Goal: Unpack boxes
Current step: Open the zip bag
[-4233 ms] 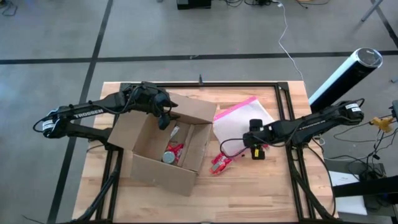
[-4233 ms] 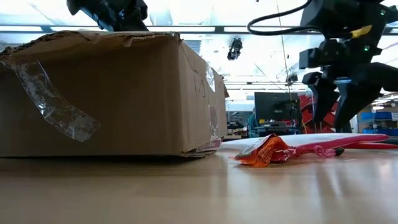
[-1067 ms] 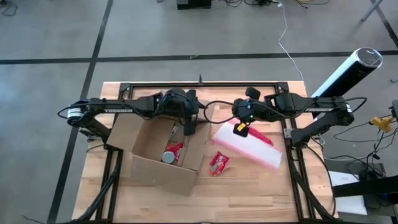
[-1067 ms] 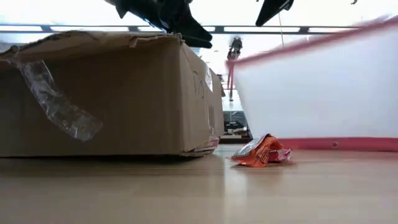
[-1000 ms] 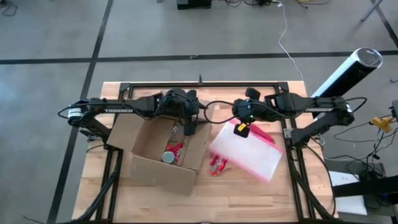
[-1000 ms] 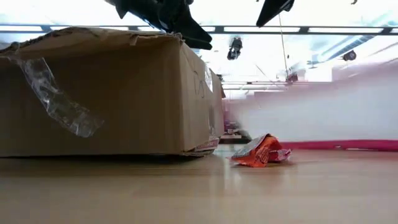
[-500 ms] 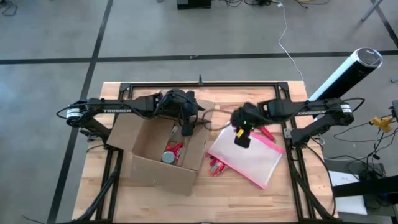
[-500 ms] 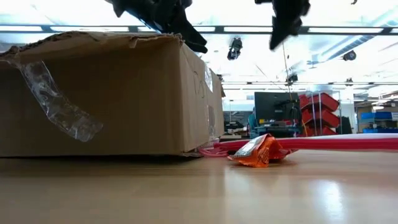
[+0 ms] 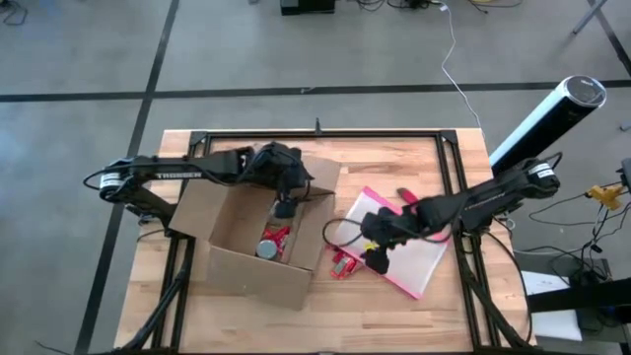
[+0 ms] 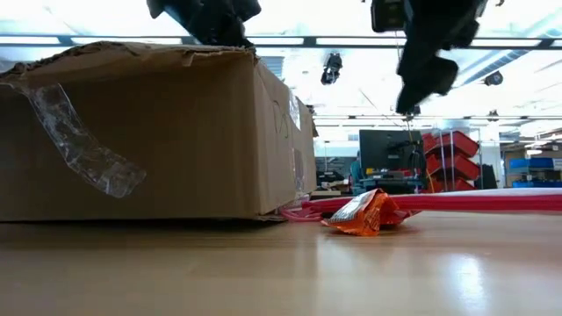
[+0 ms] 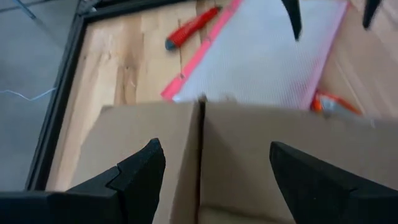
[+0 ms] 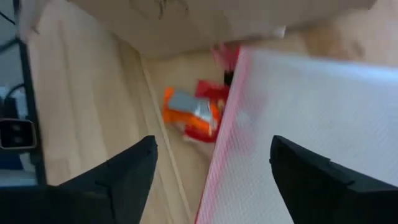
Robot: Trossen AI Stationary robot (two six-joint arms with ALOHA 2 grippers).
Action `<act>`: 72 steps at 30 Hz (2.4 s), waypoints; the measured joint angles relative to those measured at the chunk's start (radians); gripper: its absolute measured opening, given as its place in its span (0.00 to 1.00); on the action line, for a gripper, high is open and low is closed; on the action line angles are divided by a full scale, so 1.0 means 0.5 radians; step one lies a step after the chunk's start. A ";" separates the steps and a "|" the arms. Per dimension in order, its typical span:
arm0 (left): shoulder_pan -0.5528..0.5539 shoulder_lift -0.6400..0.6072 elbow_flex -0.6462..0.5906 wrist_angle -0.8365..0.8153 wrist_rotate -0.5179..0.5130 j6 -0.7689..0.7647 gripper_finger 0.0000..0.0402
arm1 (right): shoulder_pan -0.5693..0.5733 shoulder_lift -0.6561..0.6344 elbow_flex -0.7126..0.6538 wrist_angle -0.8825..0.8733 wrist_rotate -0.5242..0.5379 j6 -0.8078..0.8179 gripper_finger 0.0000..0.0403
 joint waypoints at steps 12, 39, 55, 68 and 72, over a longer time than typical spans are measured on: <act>0.080 -0.176 -0.002 -0.307 0.000 0.123 0.68 | 0.193 0.575 0.076 -0.024 0.039 0.117 0.73; 0.082 -0.251 -0.004 -0.340 0.041 0.122 0.68 | 0.194 0.969 0.317 -0.408 -0.045 0.374 0.03; 0.082 -0.251 -0.005 -0.328 0.072 0.152 0.68 | 0.193 0.609 0.810 -1.084 0.346 0.529 0.00; 0.082 -0.249 -0.006 0.047 0.300 0.593 0.68 | 0.175 0.399 1.224 -1.533 0.673 0.551 0.00; 0.081 -0.228 -0.006 0.290 0.302 0.627 0.68 | 0.131 0.398 1.296 -1.521 0.671 0.476 0.00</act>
